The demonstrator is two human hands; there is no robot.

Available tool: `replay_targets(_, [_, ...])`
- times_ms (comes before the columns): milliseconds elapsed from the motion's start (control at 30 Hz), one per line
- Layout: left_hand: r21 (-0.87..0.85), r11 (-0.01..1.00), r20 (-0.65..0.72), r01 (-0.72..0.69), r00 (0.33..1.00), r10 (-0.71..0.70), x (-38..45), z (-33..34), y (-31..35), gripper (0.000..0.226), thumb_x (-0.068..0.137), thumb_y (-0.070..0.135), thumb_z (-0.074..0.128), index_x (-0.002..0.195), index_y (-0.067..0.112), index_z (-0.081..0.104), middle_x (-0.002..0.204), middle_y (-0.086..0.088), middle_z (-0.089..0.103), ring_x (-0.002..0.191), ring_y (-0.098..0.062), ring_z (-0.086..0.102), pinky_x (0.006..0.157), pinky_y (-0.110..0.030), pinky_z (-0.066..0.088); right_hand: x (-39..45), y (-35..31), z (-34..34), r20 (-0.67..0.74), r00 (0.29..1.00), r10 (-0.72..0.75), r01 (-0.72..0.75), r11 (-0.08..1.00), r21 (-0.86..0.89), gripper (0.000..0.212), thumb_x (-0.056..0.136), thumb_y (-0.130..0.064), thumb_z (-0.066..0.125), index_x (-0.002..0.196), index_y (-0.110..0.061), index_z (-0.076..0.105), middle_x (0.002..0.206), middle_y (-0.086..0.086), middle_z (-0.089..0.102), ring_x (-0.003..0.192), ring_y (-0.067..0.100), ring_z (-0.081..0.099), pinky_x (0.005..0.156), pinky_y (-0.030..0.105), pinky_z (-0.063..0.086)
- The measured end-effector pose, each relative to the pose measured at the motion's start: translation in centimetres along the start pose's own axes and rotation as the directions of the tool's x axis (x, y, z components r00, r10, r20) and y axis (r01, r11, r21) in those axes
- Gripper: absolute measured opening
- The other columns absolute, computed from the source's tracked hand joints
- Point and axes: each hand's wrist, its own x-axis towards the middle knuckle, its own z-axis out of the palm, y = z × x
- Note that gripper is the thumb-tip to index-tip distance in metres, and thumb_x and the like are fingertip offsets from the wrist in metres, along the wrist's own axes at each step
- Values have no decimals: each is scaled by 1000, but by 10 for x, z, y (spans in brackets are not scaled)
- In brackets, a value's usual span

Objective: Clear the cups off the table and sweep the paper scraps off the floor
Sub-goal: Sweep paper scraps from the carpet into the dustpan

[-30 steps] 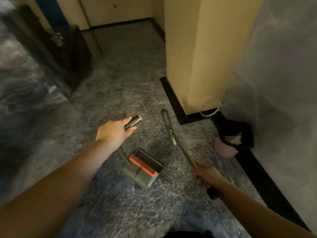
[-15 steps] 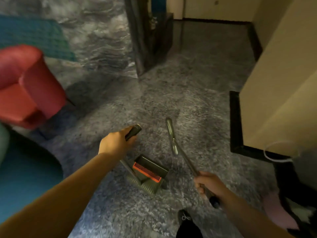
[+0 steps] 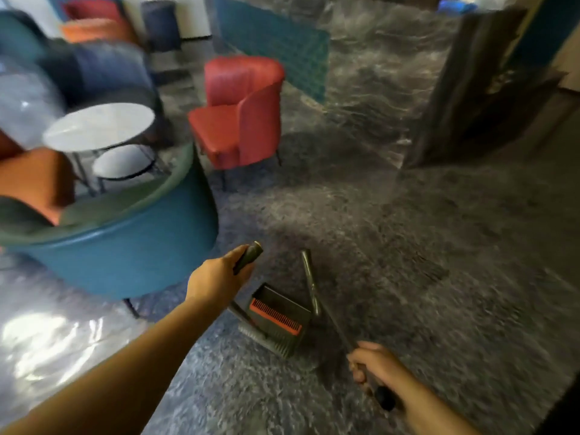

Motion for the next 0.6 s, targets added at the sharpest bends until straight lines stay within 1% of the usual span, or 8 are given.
replay_targets(67, [15, 997, -36, 71, 997, -71, -15, -5, -20, 46, 91, 55, 52, 136, 47, 45, 105, -5, 69, 95, -31, 65, 72, -36, 51, 5, -7, 15, 53, 998, 29, -26, 998, -53, 8, 92, 5, 50, 94, -2, 50, 52, 11, 47, 32, 14, 41, 32, 15, 29])
replay_targets(167, [19, 985, -111, 171, 980, -168, -44, -16, -55, 45, 90, 54, 54, 134, 45, 49, 108, -6, 70, 100, -32, 65, 74, -36, 50, 8, -9, 47, 141, 989, 48, -31, 992, -120, 22, 92, 7, 49, 110, -5, 45, 55, 13, 46, 29, 13, 40, 31, 12, 28])
replay_targets(200, [21, 978, -132, 207, 970, -202, -54, -20, -66, 45, 90, 53, 56, 134, 44, 51, 109, -7, 70, 100, -32, 65, 74, -36, 50, 6, -9, 58, 163, 986, 43, -21, 990, -136, 24, 92, 8, 48, 110, -6, 43, 54, 13, 45, 28, 12, 39, 31, 12, 28])
replay_targets(300, [23, 951, -174, 308, 938, -299, -85, -33, -105, 45, 89, 54, 56, 133, 45, 51, 108, -8, 71, 98, -33, 65, 74, -36, 51, 1, -7, 91, 245, 967, 68, -25, 984, -175, 18, 92, 9, 47, 93, -9, 44, 53, 12, 44, 26, 11, 38, 31, 11, 29])
replay_targets(367, [6, 928, -195, 372, 911, -364, -109, -42, -134, 45, 89, 54, 57, 133, 46, 50, 105, -8, 71, 96, -33, 66, 73, -36, 51, -3, -4, 118, 302, 946, 115, -53, 977, -207, 19, 93, 8, 46, 83, -8, 43, 52, 11, 43, 27, 10, 38, 31, 11, 28])
replay_targets(467, [-20, 877, -230, 480, 851, -472, -145, -57, -178, 47, 89, 55, 55, 135, 45, 49, 102, -9, 71, 93, -32, 66, 72, -35, 52, -11, 7, 161, 361, 922, 142, -41, 961, -273, 24, 93, 6, 45, 75, -8, 42, 49, 8, 43, 29, 10, 38, 32, 11, 26])
replay_targets(600, [-73, 810, -275, 582, 769, -577, -200, -83, -236, 43, 92, 53, 51, 134, 44, 49, 103, -3, 71, 93, -27, 65, 65, -30, 45, -26, 30, 224, 418, 894, 163, -27, 949, -313, 23, 93, 3, 46, 73, -10, 43, 53, 7, 44, 34, 9, 38, 34, 13, 25])
